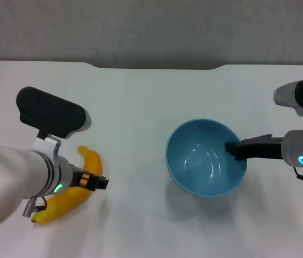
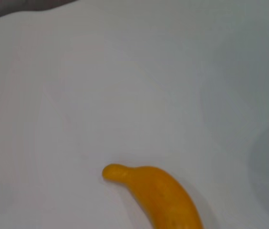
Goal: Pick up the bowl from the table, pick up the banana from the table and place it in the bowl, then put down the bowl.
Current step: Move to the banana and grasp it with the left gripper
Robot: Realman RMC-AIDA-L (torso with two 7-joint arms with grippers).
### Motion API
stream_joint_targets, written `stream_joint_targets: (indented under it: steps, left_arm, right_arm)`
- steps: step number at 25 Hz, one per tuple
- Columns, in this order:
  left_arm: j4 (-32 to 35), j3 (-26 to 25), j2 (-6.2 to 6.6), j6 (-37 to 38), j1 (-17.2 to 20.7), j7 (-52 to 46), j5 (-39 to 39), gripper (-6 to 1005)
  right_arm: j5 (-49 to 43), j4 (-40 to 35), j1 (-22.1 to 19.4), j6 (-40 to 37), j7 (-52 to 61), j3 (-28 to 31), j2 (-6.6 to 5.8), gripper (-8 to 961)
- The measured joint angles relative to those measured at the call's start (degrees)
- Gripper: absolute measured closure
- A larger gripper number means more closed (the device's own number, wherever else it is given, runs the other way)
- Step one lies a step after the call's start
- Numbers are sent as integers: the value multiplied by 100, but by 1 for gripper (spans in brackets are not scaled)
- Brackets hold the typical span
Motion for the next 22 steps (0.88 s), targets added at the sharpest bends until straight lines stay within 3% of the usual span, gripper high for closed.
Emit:
stream_joint_targets:
  steps: [9,22]
  left_arm:
    - [506,6,-274,-154,-53,-2,395,177]
    - [1101,-59,-300,-572,-225,-13,357,236]
  right_arm:
    - [0,77,38,76,-4,-11,11,920]
    - [0,79,55,76,-9,-44,20,920]
